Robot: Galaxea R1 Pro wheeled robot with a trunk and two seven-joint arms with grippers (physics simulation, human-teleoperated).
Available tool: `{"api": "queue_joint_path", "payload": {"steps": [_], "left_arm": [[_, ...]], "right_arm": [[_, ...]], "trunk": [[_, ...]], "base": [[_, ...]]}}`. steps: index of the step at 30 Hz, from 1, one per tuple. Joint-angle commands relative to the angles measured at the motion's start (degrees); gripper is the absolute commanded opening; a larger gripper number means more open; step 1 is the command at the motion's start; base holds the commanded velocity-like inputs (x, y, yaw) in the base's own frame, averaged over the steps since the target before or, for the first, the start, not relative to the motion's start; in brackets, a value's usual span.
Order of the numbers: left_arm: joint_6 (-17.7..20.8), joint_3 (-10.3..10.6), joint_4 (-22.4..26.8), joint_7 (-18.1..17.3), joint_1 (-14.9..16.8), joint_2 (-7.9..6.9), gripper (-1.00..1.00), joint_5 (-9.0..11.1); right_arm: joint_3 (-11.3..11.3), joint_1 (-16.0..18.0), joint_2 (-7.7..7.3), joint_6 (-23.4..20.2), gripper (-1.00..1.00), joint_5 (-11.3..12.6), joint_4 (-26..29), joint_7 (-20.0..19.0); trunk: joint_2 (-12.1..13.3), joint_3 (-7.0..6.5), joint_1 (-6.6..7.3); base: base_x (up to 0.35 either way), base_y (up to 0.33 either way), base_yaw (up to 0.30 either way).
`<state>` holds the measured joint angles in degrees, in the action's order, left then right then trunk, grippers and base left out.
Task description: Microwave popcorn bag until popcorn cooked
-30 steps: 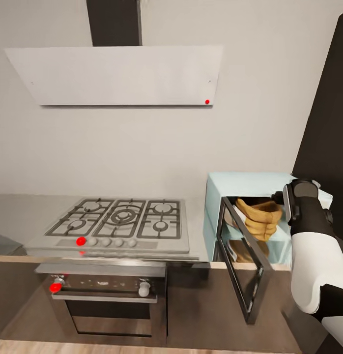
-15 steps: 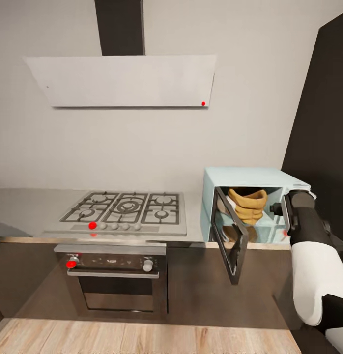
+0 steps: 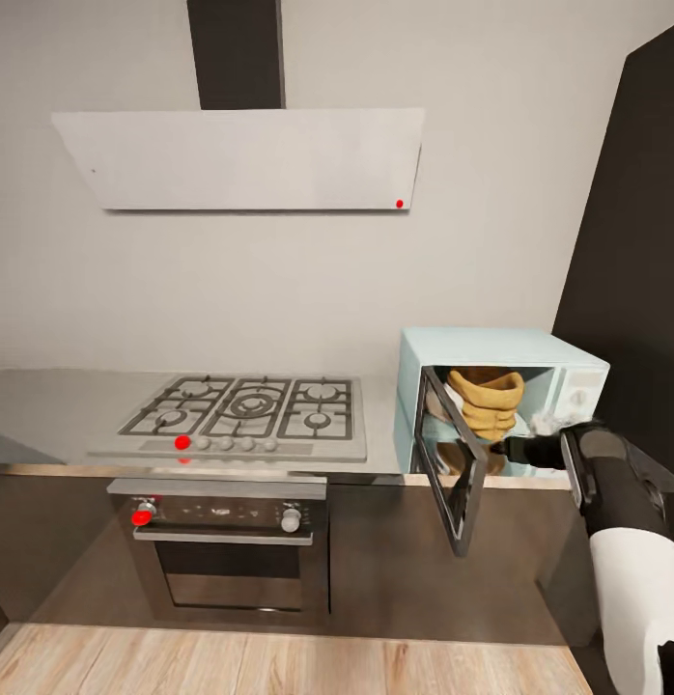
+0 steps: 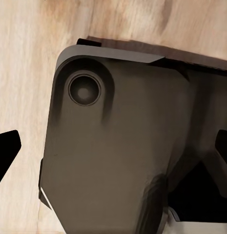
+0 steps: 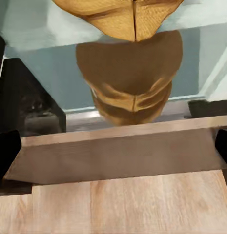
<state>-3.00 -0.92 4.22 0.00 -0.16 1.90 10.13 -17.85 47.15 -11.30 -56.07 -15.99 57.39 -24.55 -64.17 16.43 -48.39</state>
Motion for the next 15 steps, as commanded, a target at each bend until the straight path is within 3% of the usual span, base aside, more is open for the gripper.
{"api": "queue_joint_path", "payload": {"steps": [1,7,9,13,15], "left_arm": [[-0.08,-0.06,0.08,0.00,-0.02,0.02,1.00,0.33],[-0.08,-0.04,0.16,0.00,-0.02,-0.04,1.00,0.33],[-0.08,-0.08,0.17,0.00,-0.02,-0.05,1.00,0.33],[-0.08,-0.11,0.17,0.00,-0.02,-0.06,1.00,0.33],[-0.08,-0.11,0.18,0.00,-0.02,-0.03,1.00,0.33]], "right_arm": [[-0.08,-1.19,-0.03,2.75,1.00,-0.54,0.04,-2.42],[-1.05,-6.59,0.28,15.12,1.00,0.06,0.68,-5.51],[-4.26,-7.87,0.61,19.96,1.00,0.08,1.02,-6.13],[-10.74,-8.34,0.68,22.61,1.00,0.06,2.30,-6.43],[-11.77,-8.37,0.80,22.80,1.00,-0.12,3.24,-6.47]], "trunk": [[-0.04,0.06,0.00],[-0.04,0.06,0.00],[-0.04,0.06,0.00],[-0.04,0.06,0.00],[-0.04,0.06,0.00]], "base": [[0.000,0.000,0.000],[0.000,0.000,0.000],[0.000,0.000,0.000],[0.000,0.000,0.000],[0.000,0.000,0.000]]}}
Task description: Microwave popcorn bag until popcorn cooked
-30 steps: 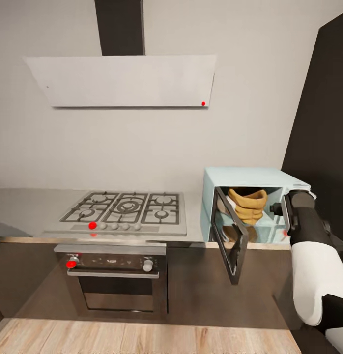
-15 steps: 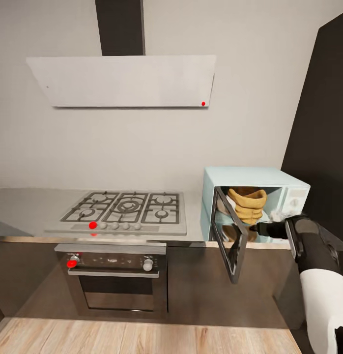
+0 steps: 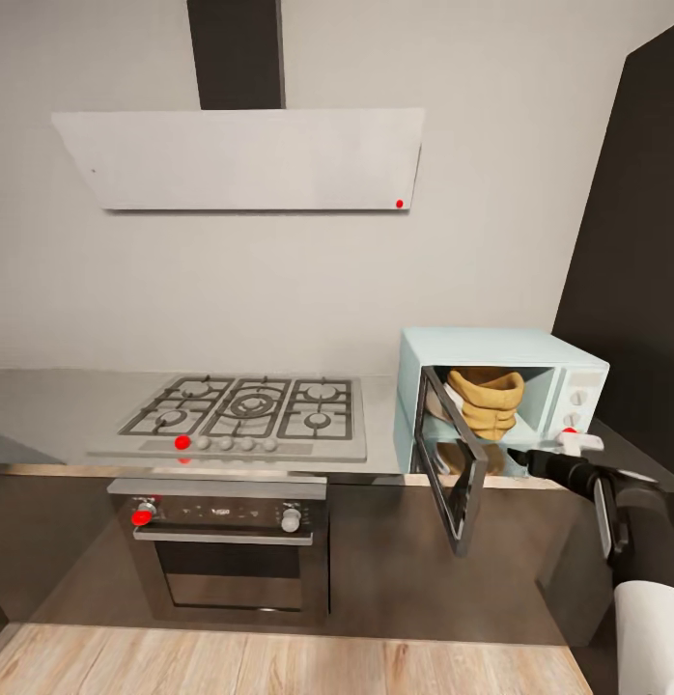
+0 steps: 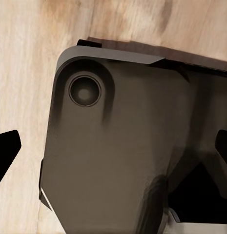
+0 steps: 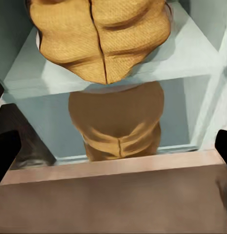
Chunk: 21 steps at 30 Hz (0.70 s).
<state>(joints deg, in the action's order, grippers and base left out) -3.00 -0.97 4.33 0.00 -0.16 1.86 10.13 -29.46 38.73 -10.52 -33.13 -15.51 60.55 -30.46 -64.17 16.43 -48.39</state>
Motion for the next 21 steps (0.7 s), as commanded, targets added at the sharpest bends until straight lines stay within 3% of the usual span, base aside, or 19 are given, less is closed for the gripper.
{"api": "queue_joint_path", "payload": {"steps": [1,21], "left_arm": [[-0.08,-0.05,0.07,0.00,-0.02,0.04,1.00,0.33],[-0.08,-0.25,0.31,0.07,-0.02,0.04,1.00,0.49]], "right_arm": [[-0.50,0.04,0.09,-0.07,1.00,-0.86,0.24,-0.60],[-0.82,0.03,0.21,1.15,1.00,-1.35,0.89,-0.19]], "trunk": [[-0.04,0.06,-0.01],[-0.04,0.06,-0.01]], "base": [[0.000,0.000,0.000],[0.000,0.000,0.000]]}}
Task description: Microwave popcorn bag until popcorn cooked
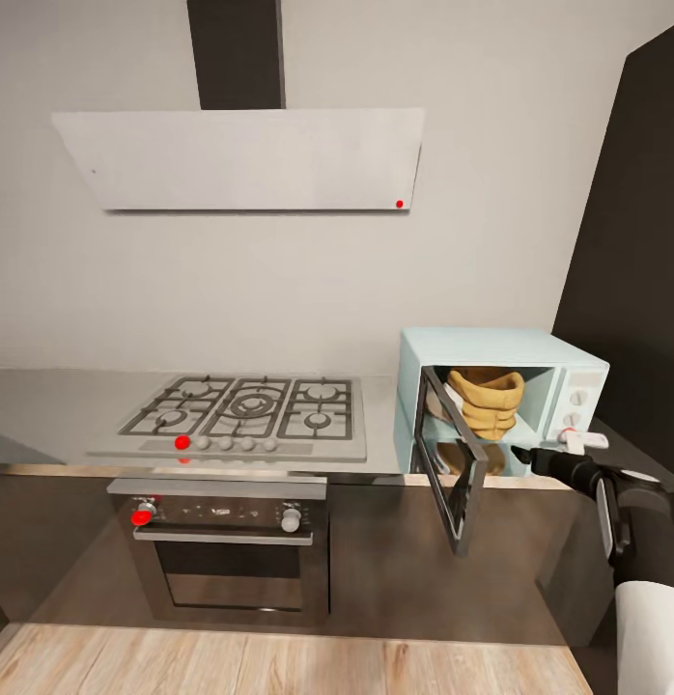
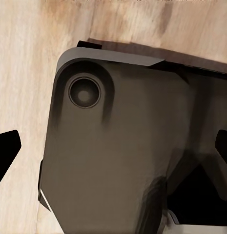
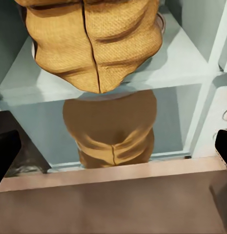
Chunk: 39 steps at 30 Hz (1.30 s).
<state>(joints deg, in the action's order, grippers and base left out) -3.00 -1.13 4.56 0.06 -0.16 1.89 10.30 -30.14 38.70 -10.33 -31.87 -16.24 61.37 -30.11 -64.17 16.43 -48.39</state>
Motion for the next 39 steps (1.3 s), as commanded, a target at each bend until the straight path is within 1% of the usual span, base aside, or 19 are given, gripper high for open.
{"api": "queue_joint_path", "payload": {"steps": [1,3,4,7,9,11,17,35,39], "left_arm": [[-0.08,-0.09,0.09,0.02,-0.02,-0.01,1.00,0.33],[-0.08,-0.09,0.08,0.00,-0.02,0.00,1.00,0.34],[-0.08,-0.10,0.07,-0.01,-0.02,0.00,1.00,0.34],[-0.08,-0.10,0.08,-0.05,-0.02,0.02,1.00,0.34],[-0.08,-0.10,0.08,-0.06,-0.02,0.01,1.00,0.34],[-0.08,-0.08,0.09,-0.06,-0.02,0.01,1.00,0.34],[-0.08,0.03,0.04,-0.06,-0.02,-0.04,1.00,0.27],[-0.08,0.07,0.02,-0.06,-0.02,-0.13,1.00,0.33],[-0.08,0.05,0.02,-0.06,-0.02,-0.13,1.00,0.34]], "right_arm": [[-0.14,0.06,0.04,0.69,1.00,-0.58,0.11,-0.56],[-0.17,0.06,0.41,2.49,1.00,-0.30,-0.07,-0.60],[-0.17,0.06,1.01,3.54,1.00,-0.12,-0.18,-0.70],[-0.24,0.06,4.11,8.89,1.00,0.16,-0.19,-0.88],[-0.23,0.06,5.06,11.03,1.00,0.18,-0.24,-0.85],[-0.20,0.06,5.65,12.67,1.00,0.23,-0.50,-0.84],[-0.18,0.06,5.76,13.06,1.00,-0.27,-3.01,-0.55],[-0.27,0.06,5.68,13.15,1.00,-0.05,-3.28,-0.41],[-0.27,0.06,5.68,14.12,1.00,0.05,-3.28,-0.47]], "trunk": [[-0.04,0.06,0.00],[-0.04,0.06,0.00],[-0.04,0.06,0.00],[-0.04,0.06,0.00],[-0.04,0.06,0.00],[-0.04,0.06,0.00],[-0.04,0.06,0.00],[-0.04,0.06,0.00],[-0.04,0.06,0.00]], "base": [[0.000,0.000,0.000],[0.000,0.000,0.000],[0.000,0.000,0.000],[0.000,0.000,0.000],[0.000,0.000,0.000],[0.000,0.000,0.000],[0.068,0.000,0.000],[0.246,0.000,0.000],[0.241,0.000,0.000]]}}
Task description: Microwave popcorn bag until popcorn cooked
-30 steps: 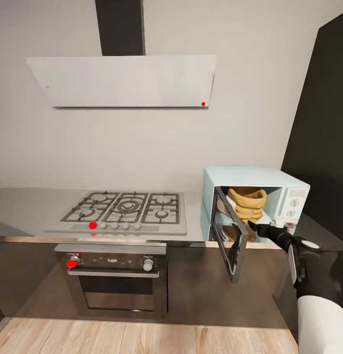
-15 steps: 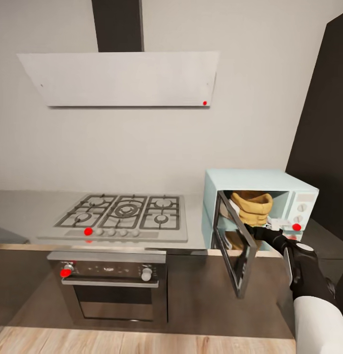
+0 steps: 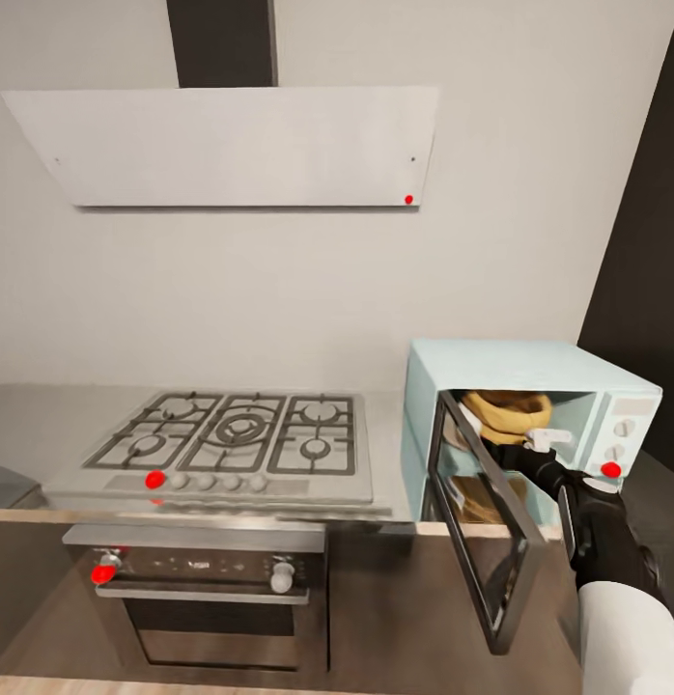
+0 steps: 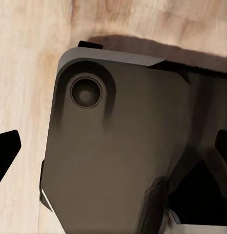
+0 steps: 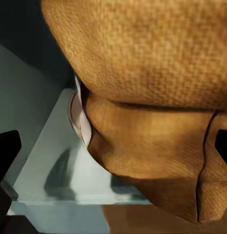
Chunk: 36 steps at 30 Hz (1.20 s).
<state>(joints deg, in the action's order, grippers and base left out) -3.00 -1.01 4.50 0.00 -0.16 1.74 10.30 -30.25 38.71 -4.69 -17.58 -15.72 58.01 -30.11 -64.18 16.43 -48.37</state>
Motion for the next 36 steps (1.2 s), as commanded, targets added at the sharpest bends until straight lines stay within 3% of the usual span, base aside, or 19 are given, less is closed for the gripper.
{"api": "queue_joint_path", "payload": {"steps": [1,18,36], "left_arm": [[-0.07,-0.11,0.08,0.00,-0.02,0.01,1.00,0.33],[-0.07,-0.12,0.16,0.00,-0.02,0.01,1.00,0.34],[-0.07,-0.22,0.11,0.01,-0.02,0.11,1.00,0.34]], "right_arm": [[-0.16,0.05,0.03,-0.07,1.00,-0.49,0.08,-0.47],[-0.25,0.05,-0.28,0.00,1.00,-0.65,-0.18,-0.65],[-0.34,0.05,-0.67,-0.09,1.00,-0.79,-0.18,-0.66]], "trunk": [[-0.03,0.06,-0.03],[-0.03,0.06,-0.03],[-0.03,0.06,-0.03]], "base": [[0.240,0.000,0.000],[0.164,0.000,0.000],[-0.290,0.000,0.000]]}}
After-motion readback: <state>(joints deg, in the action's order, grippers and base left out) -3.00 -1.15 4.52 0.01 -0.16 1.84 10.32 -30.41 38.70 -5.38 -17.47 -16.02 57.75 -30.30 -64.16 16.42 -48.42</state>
